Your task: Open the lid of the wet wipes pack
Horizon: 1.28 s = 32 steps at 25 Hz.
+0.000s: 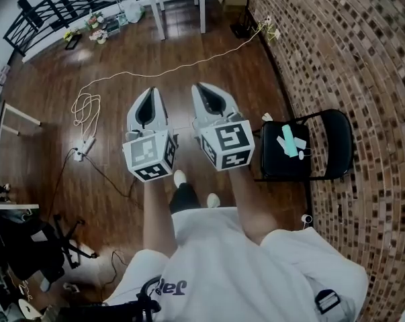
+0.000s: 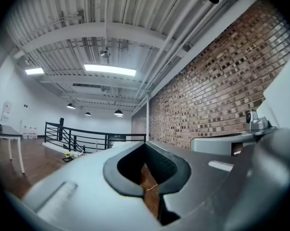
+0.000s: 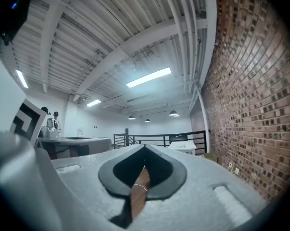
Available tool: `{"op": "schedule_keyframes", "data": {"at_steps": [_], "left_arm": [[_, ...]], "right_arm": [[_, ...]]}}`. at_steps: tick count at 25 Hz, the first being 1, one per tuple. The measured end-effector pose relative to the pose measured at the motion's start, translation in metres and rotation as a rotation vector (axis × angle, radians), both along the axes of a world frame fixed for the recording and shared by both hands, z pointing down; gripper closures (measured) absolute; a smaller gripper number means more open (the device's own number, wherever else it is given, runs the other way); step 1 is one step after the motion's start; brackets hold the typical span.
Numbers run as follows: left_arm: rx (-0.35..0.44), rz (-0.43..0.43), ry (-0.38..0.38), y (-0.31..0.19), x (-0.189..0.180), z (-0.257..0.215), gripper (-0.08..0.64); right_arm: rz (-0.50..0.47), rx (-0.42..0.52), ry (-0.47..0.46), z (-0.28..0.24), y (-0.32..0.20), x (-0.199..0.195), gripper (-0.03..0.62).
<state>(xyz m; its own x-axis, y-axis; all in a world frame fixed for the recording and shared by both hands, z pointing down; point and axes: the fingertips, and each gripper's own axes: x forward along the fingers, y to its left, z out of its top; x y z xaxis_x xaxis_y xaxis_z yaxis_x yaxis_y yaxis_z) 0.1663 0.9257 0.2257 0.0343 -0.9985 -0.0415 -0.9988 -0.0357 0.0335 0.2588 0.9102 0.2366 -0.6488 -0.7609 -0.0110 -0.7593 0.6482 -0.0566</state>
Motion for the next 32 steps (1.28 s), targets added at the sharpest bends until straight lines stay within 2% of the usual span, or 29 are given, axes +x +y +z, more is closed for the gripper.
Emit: {"op": "schedule_keyframes", "data": {"at_steps": [6, 15, 19, 21, 24, 27, 32], "left_arm": [[-0.024, 0.013, 0.013, -0.071, -0.044, 0.017, 0.545], [0.012, 0.002, 0.033, -0.202, -0.144, -0.010, 0.546], [-0.017, -0.013, -0.017, -0.242, -0.183, 0.001, 0.546], [-0.030, -0.022, -0.032, -0.262, -0.195, 0.007, 0.546], [-0.046, -0.017, -0.017, -0.285, -0.207, 0.016, 0.546], [-0.043, -0.032, -0.001, -0.315, -0.222, 0.018, 0.546], [-0.043, -0.057, -0.016, -0.374, -0.237, 0.027, 0.546]], "right_arm": [[0.008, -0.041, 0.011, 0.019, -0.065, -0.050, 0.601], [0.123, -0.011, 0.061, -0.003, -0.201, -0.133, 0.603], [0.164, 0.004, 0.094, 0.004, -0.239, -0.167, 0.603], [0.173, -0.001, 0.110, 0.009, -0.258, -0.179, 0.604], [0.176, -0.018, 0.117, 0.016, -0.283, -0.191, 0.603], [0.167, -0.011, 0.116, 0.017, -0.313, -0.203, 0.603], [0.138, -0.008, 0.124, 0.025, -0.374, -0.217, 0.603]]}}
